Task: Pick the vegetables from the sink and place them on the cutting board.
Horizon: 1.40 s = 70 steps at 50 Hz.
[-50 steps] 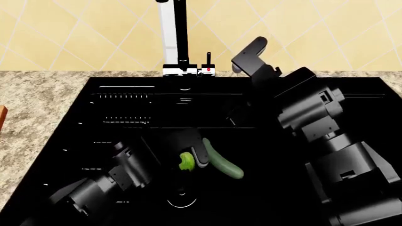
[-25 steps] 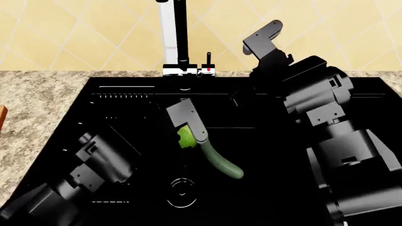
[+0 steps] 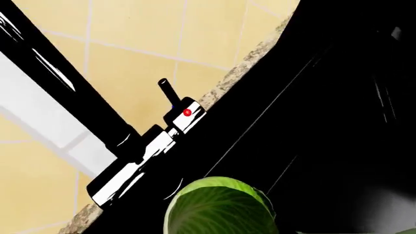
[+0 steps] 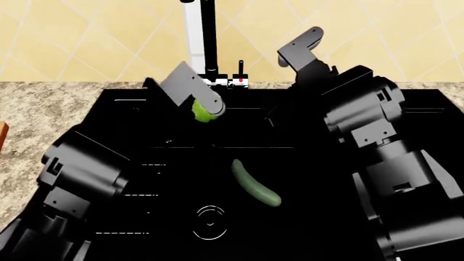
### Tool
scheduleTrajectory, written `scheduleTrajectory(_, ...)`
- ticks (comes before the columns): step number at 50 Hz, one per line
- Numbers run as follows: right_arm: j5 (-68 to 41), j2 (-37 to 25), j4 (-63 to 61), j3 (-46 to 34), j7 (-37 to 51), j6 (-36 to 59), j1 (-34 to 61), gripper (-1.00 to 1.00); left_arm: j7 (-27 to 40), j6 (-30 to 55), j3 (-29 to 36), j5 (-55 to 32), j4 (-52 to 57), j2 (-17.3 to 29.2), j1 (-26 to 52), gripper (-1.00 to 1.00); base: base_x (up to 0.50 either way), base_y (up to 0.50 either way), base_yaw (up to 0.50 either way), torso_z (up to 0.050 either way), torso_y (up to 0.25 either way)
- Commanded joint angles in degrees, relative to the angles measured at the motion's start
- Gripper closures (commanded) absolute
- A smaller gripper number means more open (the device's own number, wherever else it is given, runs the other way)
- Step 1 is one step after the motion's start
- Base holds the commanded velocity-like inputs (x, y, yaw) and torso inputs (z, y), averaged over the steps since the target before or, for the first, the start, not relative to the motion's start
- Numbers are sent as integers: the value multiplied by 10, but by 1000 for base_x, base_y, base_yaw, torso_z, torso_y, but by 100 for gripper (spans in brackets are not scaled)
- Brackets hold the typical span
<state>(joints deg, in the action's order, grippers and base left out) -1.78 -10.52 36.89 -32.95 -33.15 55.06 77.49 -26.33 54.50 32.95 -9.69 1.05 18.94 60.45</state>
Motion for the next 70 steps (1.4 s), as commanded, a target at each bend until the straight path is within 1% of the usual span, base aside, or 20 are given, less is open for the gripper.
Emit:
scheduleTrajectory(1, 2, -2, -47, -26, -12, 56, -16, -100, 50, -3, -71, -16, 13, -13, -3, 100, 0, 0, 0, 0, 0)
scheduleTrajectory(10, -1, 8, -21, -60, -42, 85, -3, -100, 57, 2, -85, -21, 18, -11, -1, 100, 0, 0, 0, 0, 0)
scheduleTrajectory(14, -8, 27, 30, -67, -60, 95, 14, -100, 57, -2, -83, -21, 11, -12, 0, 100, 0, 0, 0, 0, 0)
scheduleTrajectory(21, -10, 66, 139, -100, -94, 67, 37, -100, 58, -2, -83, -21, 8, -11, 1, 100, 0, 0, 0, 0, 0)
scheduleTrajectory(32, -26, 85, 132, -135, -143, 84, 43, -100, 60, -2, -84, -23, 9, -10, 4, 100, 0, 0, 0, 0, 0)
scheduleTrajectory(39, -41, 102, 166, -155, -154, 71, 46, -100, 60, -6, -82, -24, 7, -9, 4, 100, 0, 0, 0, 0, 0)
scheduleTrajectory(42, -75, 104, 175, -180, -144, 63, 52, -100, 60, -4, -83, -25, 11, -8, 4, 100, 0, 0, 0, 0, 0)
scheduleTrajectory(48, -178, 105, 194, -255, -111, 39, 64, -100, 61, -5, -85, -26, 12, -7, 4, 100, 0, 0, 0, 0, 0)
scheduleTrajectory(55, -335, 105, 226, -378, -69, 11, 82, -100, 63, -2, -86, -28, 14, -6, 5, 100, 0, 0, 0, 0, 0)
scheduleTrajectory(58, -386, 105, 232, -426, -57, 4, 85, -100, 64, 1, -85, -28, 16, -6, 7, 100, 0, 0, 0, 0, 0)
scheduleTrajectory(63, -446, 105, 234, -472, -44, 2, 88, -100, 68, 1, -88, -28, 9, -9, 11, 100, 0, 0, 0, 0, 0)
scheduleTrajectory(70, -492, 105, 231, -511, -32, 1, 88, -100, 70, 2, -88, -29, 8, -11, 13, 100, 0, 0, 0, 0, 0)
